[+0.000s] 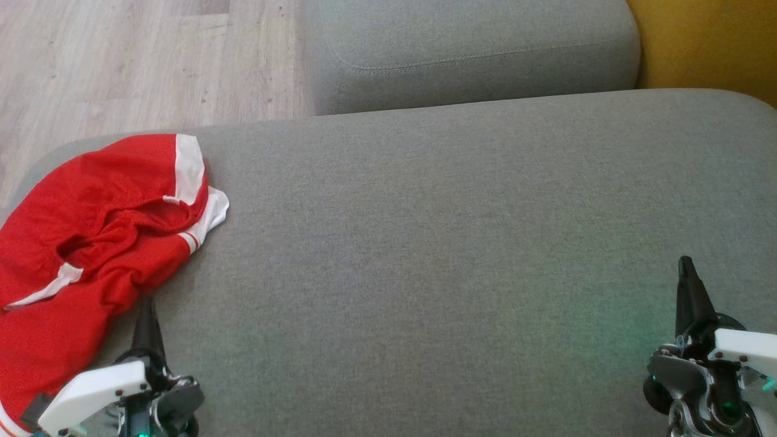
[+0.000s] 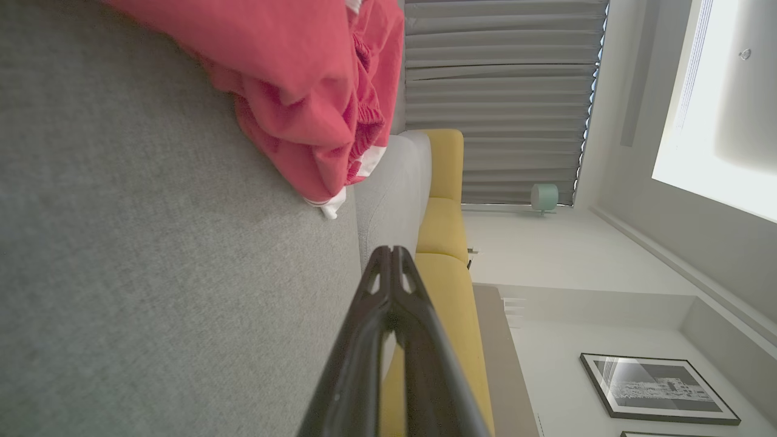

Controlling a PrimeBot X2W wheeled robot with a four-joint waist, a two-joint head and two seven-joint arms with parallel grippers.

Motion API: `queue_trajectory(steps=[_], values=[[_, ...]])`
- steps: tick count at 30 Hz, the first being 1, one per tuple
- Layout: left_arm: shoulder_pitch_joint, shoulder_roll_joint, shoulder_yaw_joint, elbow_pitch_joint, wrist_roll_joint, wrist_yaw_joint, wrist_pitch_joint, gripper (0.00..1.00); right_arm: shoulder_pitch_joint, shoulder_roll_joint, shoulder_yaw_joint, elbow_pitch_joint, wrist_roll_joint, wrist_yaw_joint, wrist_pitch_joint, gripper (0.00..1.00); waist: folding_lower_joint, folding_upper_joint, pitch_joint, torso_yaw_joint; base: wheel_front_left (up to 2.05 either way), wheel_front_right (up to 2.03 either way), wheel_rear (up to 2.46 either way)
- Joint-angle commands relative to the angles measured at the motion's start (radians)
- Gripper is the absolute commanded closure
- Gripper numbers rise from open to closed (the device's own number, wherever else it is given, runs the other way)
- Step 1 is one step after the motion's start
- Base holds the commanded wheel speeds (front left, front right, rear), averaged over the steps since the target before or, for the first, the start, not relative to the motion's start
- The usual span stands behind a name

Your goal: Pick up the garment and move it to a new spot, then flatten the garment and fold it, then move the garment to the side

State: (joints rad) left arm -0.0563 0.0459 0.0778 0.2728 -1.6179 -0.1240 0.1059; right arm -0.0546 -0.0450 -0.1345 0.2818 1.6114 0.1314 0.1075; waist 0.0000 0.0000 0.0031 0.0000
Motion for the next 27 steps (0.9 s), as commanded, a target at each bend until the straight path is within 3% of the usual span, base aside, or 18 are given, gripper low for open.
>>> queue_trajectory(steps=[1,27], values=[[-0.052,0.004,0.036,-0.028,0.009,-0.007,0.007,1.00,-0.053,-0.005,0.021,-0.037,-0.003,-0.001,0.006,1.00,0.0000,0.0000,0.000,0.000,0.00,0.00,0.00],[-0.052,0.004,0.036,-0.028,0.009,-0.007,0.007,1.00,-0.053,-0.005,0.021,-0.037,-0.003,-0.001,0.006,1.00,0.0000,0.0000,0.000,0.000,0.00,0.00,0.00]])
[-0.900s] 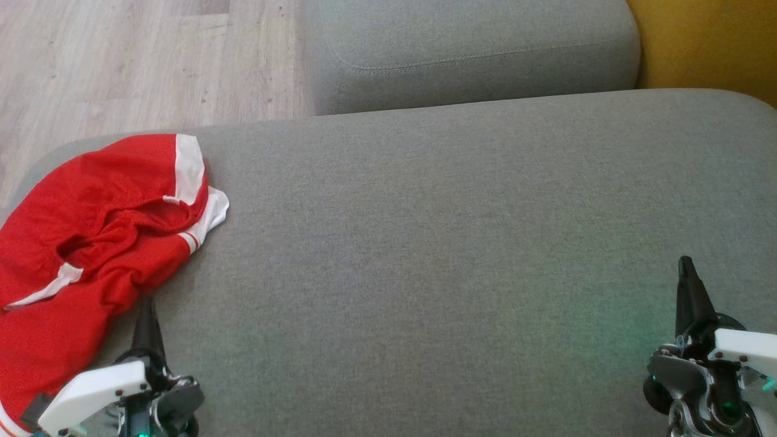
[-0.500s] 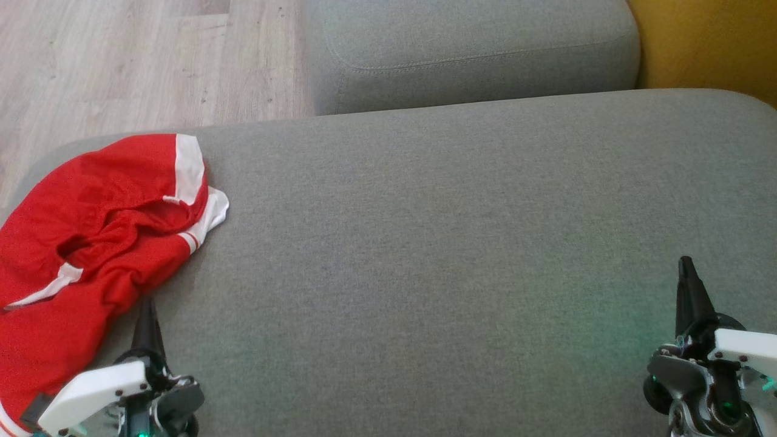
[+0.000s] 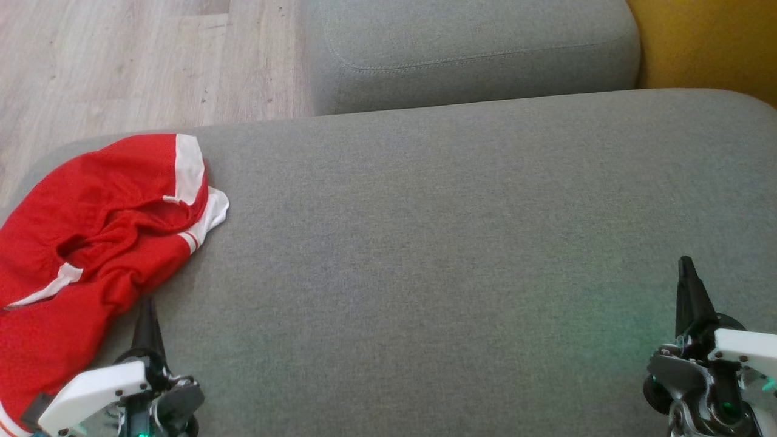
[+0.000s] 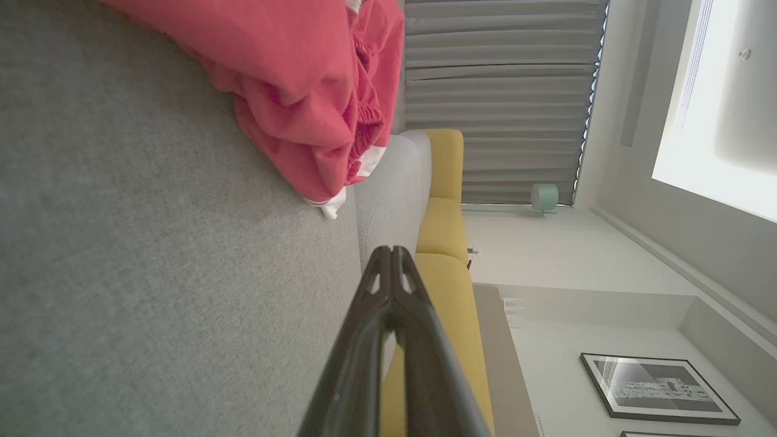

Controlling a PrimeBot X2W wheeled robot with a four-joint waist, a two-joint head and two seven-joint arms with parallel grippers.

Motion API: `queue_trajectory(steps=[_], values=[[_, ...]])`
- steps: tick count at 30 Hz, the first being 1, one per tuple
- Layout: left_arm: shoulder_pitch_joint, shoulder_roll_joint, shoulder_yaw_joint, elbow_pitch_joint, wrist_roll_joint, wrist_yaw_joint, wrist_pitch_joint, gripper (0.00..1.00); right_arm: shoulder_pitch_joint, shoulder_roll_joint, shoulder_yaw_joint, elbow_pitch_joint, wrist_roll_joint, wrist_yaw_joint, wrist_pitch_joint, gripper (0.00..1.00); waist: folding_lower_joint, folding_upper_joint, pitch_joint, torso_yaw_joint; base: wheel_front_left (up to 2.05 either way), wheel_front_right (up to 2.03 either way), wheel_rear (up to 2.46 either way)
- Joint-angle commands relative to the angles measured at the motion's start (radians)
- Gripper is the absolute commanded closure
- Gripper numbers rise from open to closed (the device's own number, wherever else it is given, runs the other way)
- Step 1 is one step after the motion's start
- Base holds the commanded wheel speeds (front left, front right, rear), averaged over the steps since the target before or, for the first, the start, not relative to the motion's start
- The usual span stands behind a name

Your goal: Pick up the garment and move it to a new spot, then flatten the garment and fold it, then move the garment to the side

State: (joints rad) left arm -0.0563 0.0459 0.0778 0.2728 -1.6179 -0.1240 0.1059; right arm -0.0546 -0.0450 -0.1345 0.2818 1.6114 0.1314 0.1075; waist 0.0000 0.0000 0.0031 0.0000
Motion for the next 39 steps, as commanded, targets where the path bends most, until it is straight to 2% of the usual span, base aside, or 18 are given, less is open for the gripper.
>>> queue_trajectory(steps=[1,33,34,39], values=[[-0.052,0.004,0.036,-0.028,0.009,-0.007,0.007,1.00,-0.053,-0.005,0.021,-0.037,-0.003,-0.001,0.006,1.00,0.0000,0.0000,0.000,0.000,0.00,0.00,0.00],[-0.052,0.004,0.036,-0.028,0.009,-0.007,0.007,1.00,-0.053,-0.005,0.021,-0.037,-0.002,-0.001,0.006,1.00,0.0000,0.0000,0.000,0.000,0.00,0.00,0.00],[0.000,0.000,0.000,0.000,0.000,0.000,0.000,0.00,0.000,0.000,0.000,0.000,0.000,0.000,0.000,0.00,0.0000,0.0000,0.000,0.000,0.00,0.00,0.00],[0.032,-0.002,-0.010,0.063,0.001,0.001,-0.002,0.00,0.035,0.005,0.004,0.066,0.000,0.000,-0.001,0.00,0.0000,0.0000,0.000,0.000,0.00,0.00,0.00]])
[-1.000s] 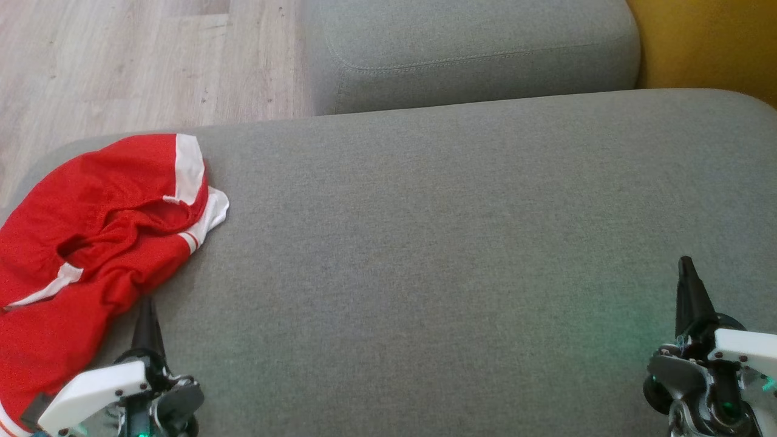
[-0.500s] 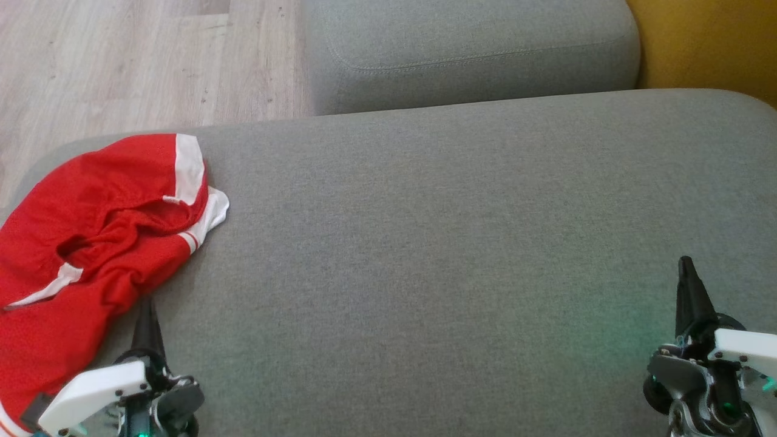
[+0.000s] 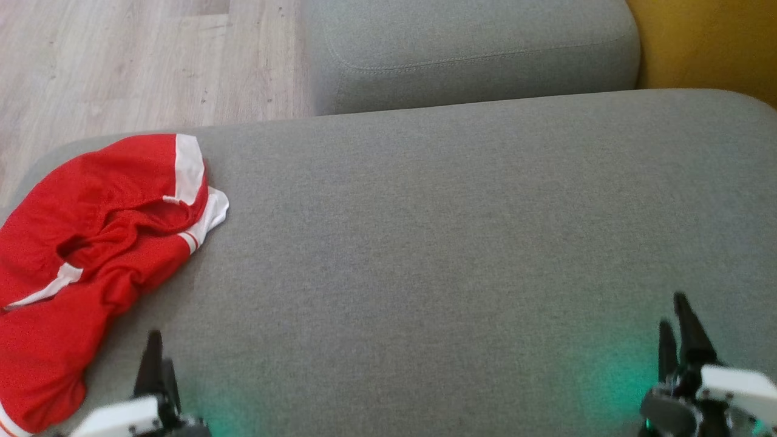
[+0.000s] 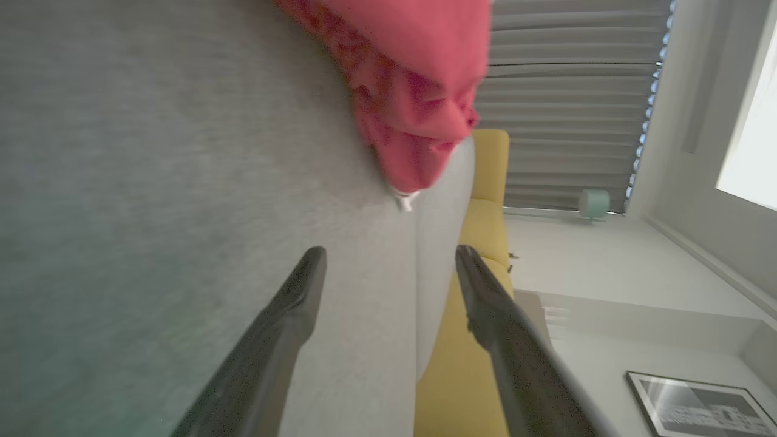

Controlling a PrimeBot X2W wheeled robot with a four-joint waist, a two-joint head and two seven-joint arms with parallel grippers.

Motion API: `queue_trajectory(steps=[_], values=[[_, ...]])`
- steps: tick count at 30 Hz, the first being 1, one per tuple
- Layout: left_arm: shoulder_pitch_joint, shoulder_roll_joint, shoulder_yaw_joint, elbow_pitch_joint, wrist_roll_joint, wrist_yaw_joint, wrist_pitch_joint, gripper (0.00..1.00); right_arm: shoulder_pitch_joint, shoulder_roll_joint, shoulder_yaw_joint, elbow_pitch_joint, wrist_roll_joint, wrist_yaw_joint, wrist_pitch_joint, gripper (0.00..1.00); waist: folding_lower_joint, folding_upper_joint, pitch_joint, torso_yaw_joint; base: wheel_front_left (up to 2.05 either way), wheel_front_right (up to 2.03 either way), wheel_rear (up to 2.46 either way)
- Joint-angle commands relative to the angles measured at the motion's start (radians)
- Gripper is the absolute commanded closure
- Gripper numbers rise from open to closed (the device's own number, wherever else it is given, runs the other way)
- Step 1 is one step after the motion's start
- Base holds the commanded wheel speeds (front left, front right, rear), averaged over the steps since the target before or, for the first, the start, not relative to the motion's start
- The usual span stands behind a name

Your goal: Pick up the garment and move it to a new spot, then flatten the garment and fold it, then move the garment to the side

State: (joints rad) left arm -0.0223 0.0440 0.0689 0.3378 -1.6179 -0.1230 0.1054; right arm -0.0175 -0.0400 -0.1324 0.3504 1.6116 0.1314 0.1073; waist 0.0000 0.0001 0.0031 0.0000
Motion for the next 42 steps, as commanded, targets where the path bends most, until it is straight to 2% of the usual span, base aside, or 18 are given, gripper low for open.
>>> queue_trajectory(steps=[1,10,18,42], values=[[-0.003,0.000,-0.004,-0.003,0.003,0.000,-0.004,0.00,-0.003,0.000,0.005,-0.004,0.000,0.000,-0.003,0.00,0.0000,-0.0001,0.000,0.000,0.00,0.00,0.00],[-0.009,0.001,-0.015,-0.015,0.056,-0.001,-0.031,0.00,-0.017,-0.006,0.050,-0.006,-0.042,0.000,-0.031,0.00,0.0000,-0.0001,-0.001,-0.001,0.00,0.00,0.00],[-0.012,0.001,-0.019,-0.041,0.181,0.003,-0.054,0.00,-0.025,-0.005,0.070,-0.007,-0.156,0.000,-0.054,0.00,0.0000,-0.0001,-0.001,0.001,0.00,0.00,0.00],[-0.017,0.004,-0.088,-0.122,0.554,0.072,-0.125,0.00,-0.042,-0.006,0.158,-0.048,-0.521,0.000,-0.125,0.00,0.0000,-0.0001,-0.002,0.006,0.00,0.00,0.00]])
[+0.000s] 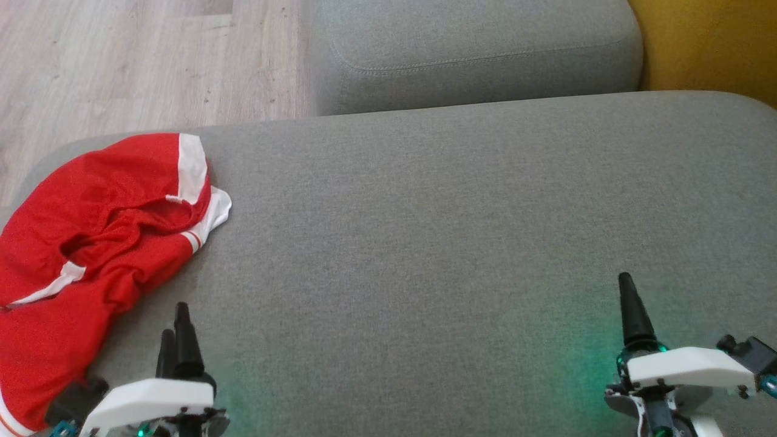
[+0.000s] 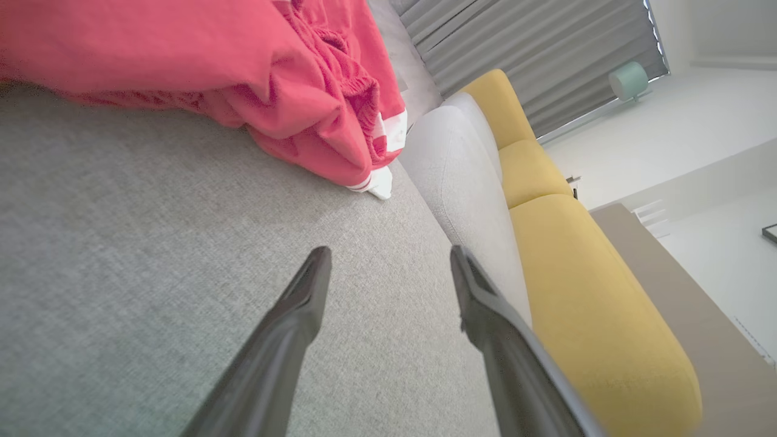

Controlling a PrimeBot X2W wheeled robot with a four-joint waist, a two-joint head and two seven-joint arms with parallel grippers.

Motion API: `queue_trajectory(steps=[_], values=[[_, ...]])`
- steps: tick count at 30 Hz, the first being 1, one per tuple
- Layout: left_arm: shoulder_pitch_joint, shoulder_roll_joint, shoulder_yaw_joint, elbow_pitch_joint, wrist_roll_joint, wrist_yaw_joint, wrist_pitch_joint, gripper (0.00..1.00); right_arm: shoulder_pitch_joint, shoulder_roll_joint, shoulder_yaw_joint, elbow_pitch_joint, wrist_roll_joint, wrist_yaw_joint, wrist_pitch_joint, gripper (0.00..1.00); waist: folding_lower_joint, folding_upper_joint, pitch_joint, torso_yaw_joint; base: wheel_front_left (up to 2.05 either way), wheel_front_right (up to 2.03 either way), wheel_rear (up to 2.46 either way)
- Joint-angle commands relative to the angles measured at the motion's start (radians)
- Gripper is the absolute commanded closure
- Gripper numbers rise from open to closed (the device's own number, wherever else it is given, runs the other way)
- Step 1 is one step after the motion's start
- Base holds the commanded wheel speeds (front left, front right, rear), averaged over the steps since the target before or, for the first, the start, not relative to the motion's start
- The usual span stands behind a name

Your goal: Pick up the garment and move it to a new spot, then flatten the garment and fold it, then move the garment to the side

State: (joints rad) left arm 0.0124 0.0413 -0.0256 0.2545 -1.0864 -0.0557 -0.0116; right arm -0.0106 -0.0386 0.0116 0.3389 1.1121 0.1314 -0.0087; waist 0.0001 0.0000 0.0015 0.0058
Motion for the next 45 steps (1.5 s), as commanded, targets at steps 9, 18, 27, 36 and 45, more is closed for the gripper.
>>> queue_trajectory(steps=[9,18,27,36,45], values=[[-0.055,0.014,-0.019,-0.056,0.136,0.036,-0.034,0.00,-0.053,-0.011,0.046,-0.044,-0.140,0.000,-0.036,0.00,-0.0001,0.0000,-0.002,0.003,0.00,0.00,0.00],[-0.053,0.020,-0.040,-0.077,0.235,0.047,-0.058,0.00,-0.059,-0.013,0.073,-0.053,-0.242,0.000,-0.059,0.00,-0.0001,0.0000,-0.004,0.001,0.00,0.00,0.00],[-0.044,0.022,-0.054,-0.084,0.340,0.051,-0.084,0.00,-0.061,-0.012,0.095,-0.060,-0.366,0.000,-0.086,0.00,-0.0001,0.0000,-0.012,0.002,0.00,0.00,0.00],[-0.043,0.019,-0.066,-0.071,0.450,0.026,-0.110,0.00,-0.064,-0.010,0.116,-0.062,-0.481,0.000,-0.113,0.00,-0.0001,0.0000,-0.014,0.006,0.00,0.00,0.00],[-0.040,0.016,-0.074,-0.055,0.566,0.027,-0.137,0.00,-0.062,-0.009,0.117,-0.061,-0.610,-0.001,-0.139,0.00,-0.0001,0.0000,-0.022,0.009,0.00,0.00,0.00]])
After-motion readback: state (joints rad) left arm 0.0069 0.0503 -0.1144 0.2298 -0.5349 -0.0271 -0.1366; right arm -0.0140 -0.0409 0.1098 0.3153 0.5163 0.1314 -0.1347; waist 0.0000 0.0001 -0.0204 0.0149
